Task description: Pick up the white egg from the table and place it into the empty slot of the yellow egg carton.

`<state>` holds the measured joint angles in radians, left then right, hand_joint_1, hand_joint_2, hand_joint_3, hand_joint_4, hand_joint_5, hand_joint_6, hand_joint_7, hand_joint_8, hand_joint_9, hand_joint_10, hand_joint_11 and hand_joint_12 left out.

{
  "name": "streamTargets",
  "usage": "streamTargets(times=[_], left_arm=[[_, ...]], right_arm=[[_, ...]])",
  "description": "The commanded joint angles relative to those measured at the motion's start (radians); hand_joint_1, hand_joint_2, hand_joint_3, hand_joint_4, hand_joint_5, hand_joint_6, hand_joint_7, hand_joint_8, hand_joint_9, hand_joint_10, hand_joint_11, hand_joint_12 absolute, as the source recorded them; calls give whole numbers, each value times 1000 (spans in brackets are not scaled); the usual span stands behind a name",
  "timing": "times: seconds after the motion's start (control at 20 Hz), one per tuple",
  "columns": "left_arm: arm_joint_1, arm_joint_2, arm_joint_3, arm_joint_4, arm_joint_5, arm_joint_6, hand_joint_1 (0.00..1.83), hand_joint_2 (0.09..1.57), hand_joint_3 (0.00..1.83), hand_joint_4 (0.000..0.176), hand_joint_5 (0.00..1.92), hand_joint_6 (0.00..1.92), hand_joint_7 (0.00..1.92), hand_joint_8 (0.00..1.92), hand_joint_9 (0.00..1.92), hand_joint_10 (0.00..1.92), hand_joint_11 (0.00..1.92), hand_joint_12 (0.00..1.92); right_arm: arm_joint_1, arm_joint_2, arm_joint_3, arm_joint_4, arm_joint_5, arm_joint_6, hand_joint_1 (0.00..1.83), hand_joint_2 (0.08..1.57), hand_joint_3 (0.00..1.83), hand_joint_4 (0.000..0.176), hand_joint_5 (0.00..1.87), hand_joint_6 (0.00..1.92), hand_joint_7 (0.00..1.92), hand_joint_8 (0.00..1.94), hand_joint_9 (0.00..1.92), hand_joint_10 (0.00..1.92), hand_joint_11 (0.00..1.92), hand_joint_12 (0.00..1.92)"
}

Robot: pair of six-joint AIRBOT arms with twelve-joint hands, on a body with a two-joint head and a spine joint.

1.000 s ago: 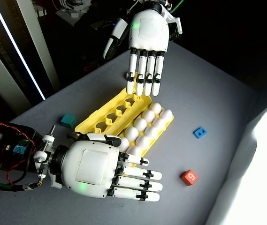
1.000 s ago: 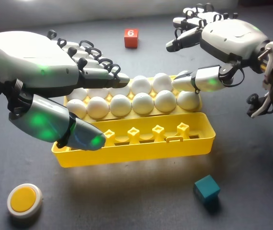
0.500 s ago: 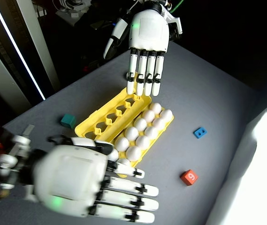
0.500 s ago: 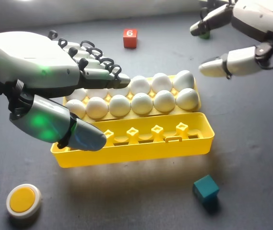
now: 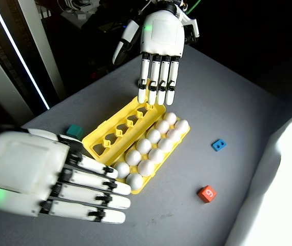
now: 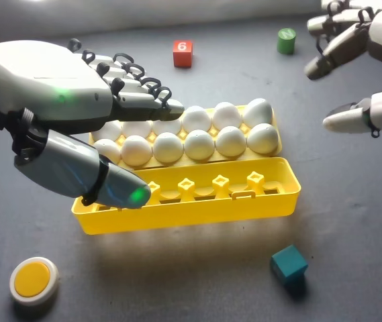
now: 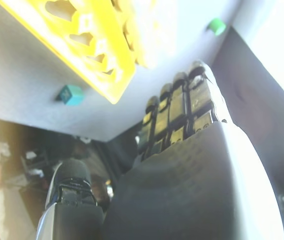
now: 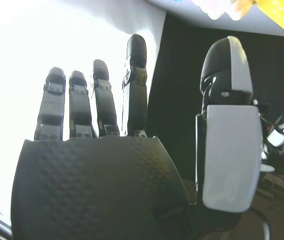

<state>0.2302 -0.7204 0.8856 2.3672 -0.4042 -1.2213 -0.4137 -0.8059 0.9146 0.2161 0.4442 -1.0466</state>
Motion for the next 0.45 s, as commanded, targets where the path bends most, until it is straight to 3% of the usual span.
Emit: streamTargets(times=[0.0, 0.05, 0.25, 0.3, 0.35, 0.4], left_arm=[[-17, -2, -2, -20, 63, -2, 0, 1152, 2, 0, 0, 0, 23, 3, 2, 1, 0, 0], [-17, -2, -2, -20, 63, -5, 0, 1154, 3, 0, 0, 0, 28, 5, 5, 2, 0, 0], [-19, -2, 0, -20, 63, -6, 0, 1156, 3, 0, 0, 0, 1, 0, 0, 0, 0, 0], [-19, -2, 0, -20, 63, -6, 0, 1155, 2, 0, 0, 0, 19, 7, 6, 2, 0, 0], [-19, -2, 0, -20, 63, -6, 0, 1158, 3, 0, 0, 0, 30, 12, 10, 4, 0, 0], [-18, -2, 0, -20, 63, -6, 0, 1159, 4, 0, 0, 0, 30, 11, 13, 5, 0, 0]], right_arm=[[12, 16, -11, -4, 93, -16, 630, 1093, 1, 0, 918, 8, 647, 45, 568, 73, 24, 1165], [12, 34, -27, -4, 86, -28, 628, 1104, 1, 0, 929, 13, 729, 53, 616, 87, 35, 1229], [21, 88, -78, 7, 73, -82, 577, 1155, 6, 0, 925, 16, 745, 28, 631, 101, 1, 1325], [24, 89, -76, 7, 73, -82, 535, 1217, 0, 0, 933, 99, 835, 47, 640, 328, 67, 1393], [27, 88, -67, 7, 73, -82, 515, 1265, 6, 0, 788, 533, 893, 79, 634, 572, 155, 1420], [29, 86, -59, 7, 73, -81, 512, 1289, 1, 0, 673, 796, 906, 97, 598, 719, 192, 1427]])
